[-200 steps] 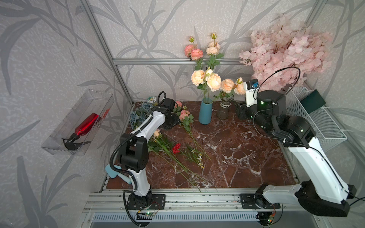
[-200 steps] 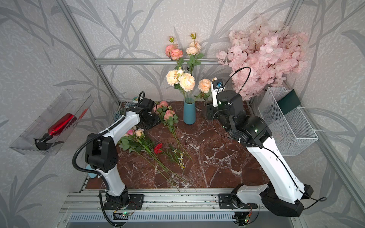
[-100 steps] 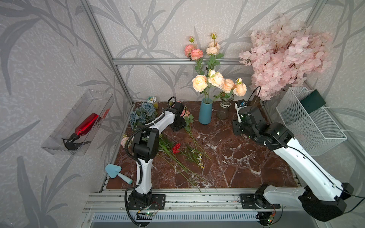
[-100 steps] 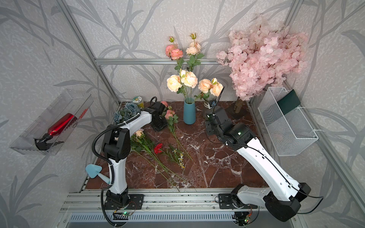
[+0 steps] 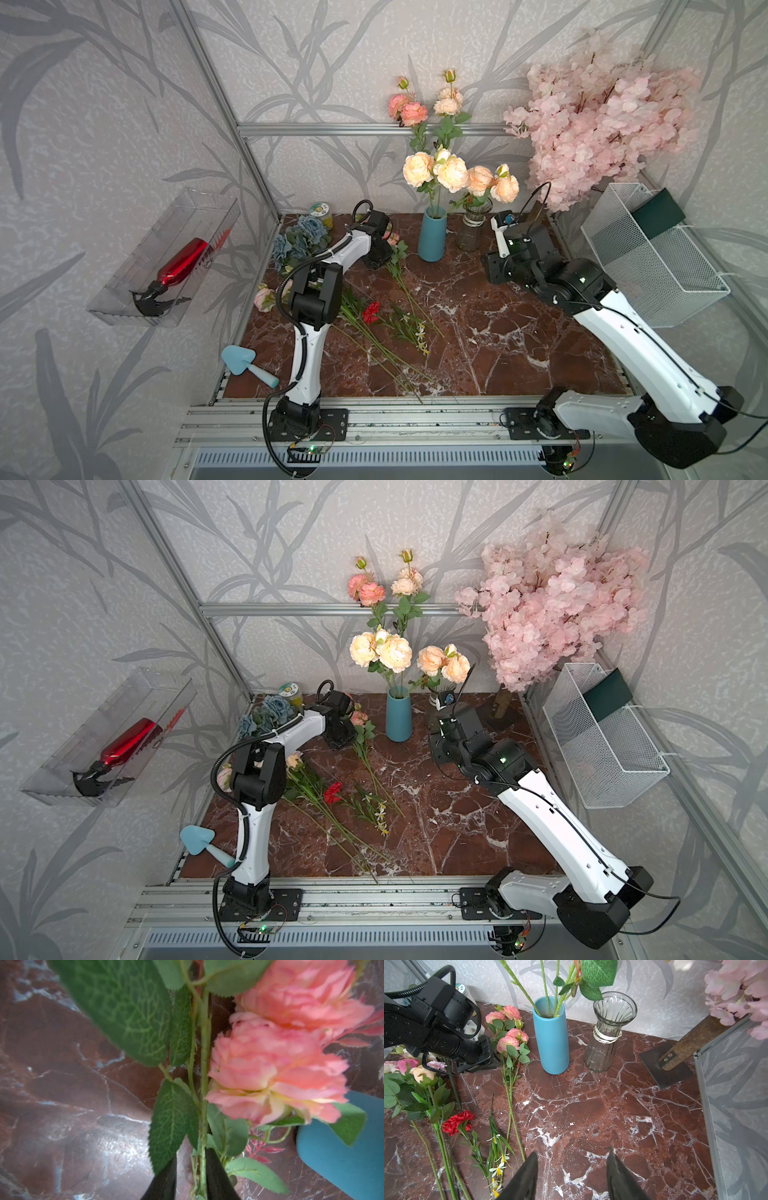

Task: Place the pink flowers into the vase
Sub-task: Pick up the flower at the center of the board.

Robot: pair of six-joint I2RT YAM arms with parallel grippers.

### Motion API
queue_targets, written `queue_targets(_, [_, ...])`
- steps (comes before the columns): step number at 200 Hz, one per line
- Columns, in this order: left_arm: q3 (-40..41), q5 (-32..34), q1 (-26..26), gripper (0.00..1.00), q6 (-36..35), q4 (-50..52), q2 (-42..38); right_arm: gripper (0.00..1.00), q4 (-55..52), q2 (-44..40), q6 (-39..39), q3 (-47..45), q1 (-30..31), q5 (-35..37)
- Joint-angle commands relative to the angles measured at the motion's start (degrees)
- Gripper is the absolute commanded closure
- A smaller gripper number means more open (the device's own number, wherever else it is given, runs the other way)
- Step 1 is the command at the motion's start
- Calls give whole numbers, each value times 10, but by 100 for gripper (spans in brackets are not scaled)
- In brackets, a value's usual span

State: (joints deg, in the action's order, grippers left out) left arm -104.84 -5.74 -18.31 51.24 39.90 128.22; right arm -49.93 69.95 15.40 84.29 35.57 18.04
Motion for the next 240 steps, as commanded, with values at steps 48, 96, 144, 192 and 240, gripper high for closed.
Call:
queue_targets(48, [-37,24,1,73,8,12,42,47,21,-11,-5,-7,-19,-37])
queue_targets(96, [-31,30,1,88,14,2,50,47,25,-17,-2,-13,-23,-56])
queue_targets(144, [27,82,0,100,10,2,-27,47,36,-15,3,-22,-23,-79])
queue_targets(192, [85,157,-3,100,-22,15,-153,48,50,0,3,-18,-20,-112])
queue_targets(240, [131,126,2,100,-85,-22,-246,49,48,24,-15,5,9,-111])
